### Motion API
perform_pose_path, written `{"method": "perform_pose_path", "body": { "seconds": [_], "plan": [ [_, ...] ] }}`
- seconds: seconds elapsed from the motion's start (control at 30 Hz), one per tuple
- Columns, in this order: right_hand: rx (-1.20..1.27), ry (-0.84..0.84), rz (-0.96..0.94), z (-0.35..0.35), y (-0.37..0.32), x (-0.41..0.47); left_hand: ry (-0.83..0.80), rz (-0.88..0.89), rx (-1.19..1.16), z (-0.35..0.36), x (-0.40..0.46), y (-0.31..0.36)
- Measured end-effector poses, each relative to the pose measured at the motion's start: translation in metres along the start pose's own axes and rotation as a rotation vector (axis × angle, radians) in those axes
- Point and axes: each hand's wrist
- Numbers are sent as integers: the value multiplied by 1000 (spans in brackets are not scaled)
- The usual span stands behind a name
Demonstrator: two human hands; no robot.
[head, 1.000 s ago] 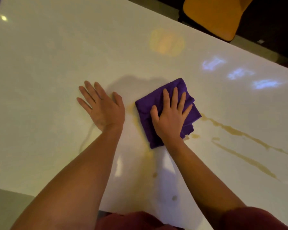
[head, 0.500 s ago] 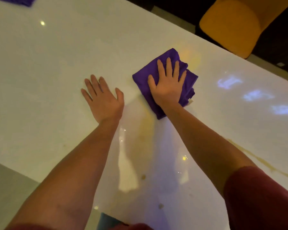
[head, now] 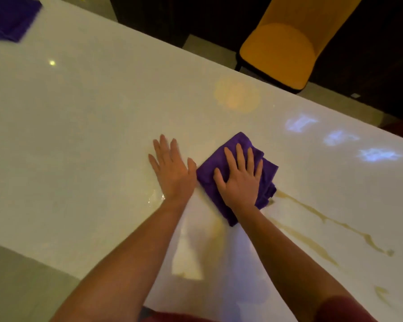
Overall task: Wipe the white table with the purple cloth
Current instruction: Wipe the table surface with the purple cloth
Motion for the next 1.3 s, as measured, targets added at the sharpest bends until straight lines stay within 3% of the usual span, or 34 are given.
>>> {"method": "perform_pose_path", "body": {
  "seconds": [0.17,0.37,0.53,0.83,1.0,1.3],
  "plan": [
    [40,79,65,-15,1,103,-26,-52,192,38,-4,16],
    [62,69,116,-24,-11,198,-15,-53,178,46,-3,18],
    [48,55,68,-19,1,136,-64,-52,182,41,-1,17],
    [-45,59,116,5,55,-115,-61,-47,185,36,-1,17],
    [-34,73,174,-5,57,-80,-73,-40,219,40,-1,15],
    [87,141,309,-41,72,83,-25,-36,233,42,-4,18]
  ]
}}
Point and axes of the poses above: each hand's wrist, its own x-axis towards the middle knuckle, its own z-axis out of the palm, y = z × x, and after that the axes turned 7 degrees about x, right-handed
